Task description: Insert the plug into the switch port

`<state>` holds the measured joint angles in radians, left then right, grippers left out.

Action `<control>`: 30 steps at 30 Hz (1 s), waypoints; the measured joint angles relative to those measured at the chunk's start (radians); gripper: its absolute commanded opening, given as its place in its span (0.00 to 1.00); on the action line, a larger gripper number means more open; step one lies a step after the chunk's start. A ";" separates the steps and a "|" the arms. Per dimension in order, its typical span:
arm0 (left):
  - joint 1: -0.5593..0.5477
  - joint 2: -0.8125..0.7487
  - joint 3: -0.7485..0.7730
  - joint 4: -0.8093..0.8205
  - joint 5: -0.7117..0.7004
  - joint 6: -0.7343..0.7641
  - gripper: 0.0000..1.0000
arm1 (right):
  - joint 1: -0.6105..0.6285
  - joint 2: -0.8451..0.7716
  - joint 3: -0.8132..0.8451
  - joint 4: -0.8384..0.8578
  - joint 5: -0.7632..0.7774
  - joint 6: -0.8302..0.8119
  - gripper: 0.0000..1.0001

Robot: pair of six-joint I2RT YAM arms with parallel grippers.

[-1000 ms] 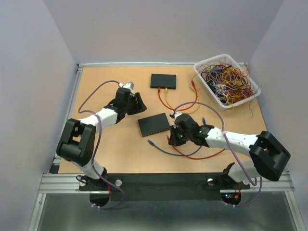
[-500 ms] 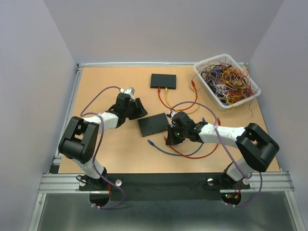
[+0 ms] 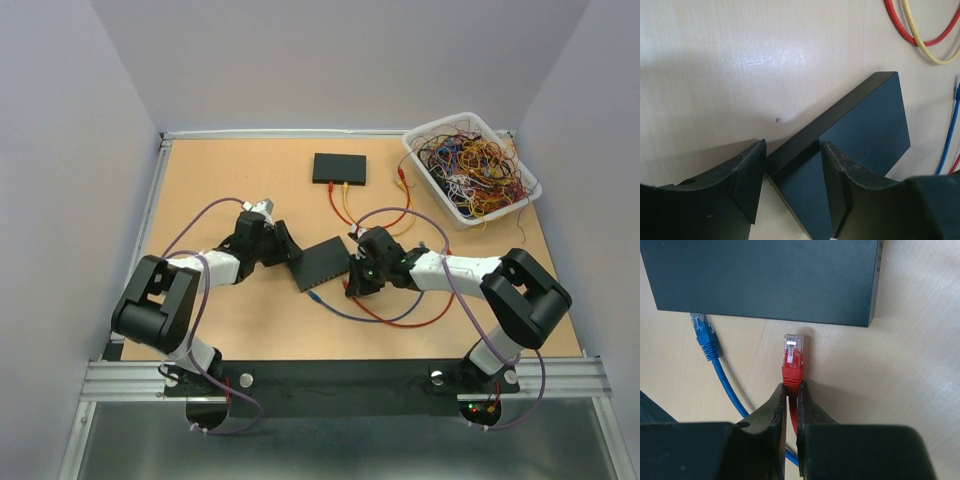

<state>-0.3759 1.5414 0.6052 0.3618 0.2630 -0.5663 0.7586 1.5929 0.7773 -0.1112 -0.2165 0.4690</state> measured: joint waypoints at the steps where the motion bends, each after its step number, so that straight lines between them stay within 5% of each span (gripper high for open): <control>1: 0.000 -0.013 -0.007 -0.008 -0.002 -0.001 0.58 | -0.002 0.005 0.004 0.000 0.000 0.002 0.00; 15: 0.000 -0.045 0.127 -0.142 -0.044 0.063 0.59 | -0.013 0.019 0.019 0.001 0.010 0.001 0.00; 30: -0.009 0.154 0.236 -0.054 0.098 0.139 0.59 | -0.014 0.048 0.052 -0.001 0.025 -0.001 0.00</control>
<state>-0.3847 1.6958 0.8410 0.3077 0.3614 -0.4274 0.7448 1.6409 0.8295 -0.1120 -0.1917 0.4679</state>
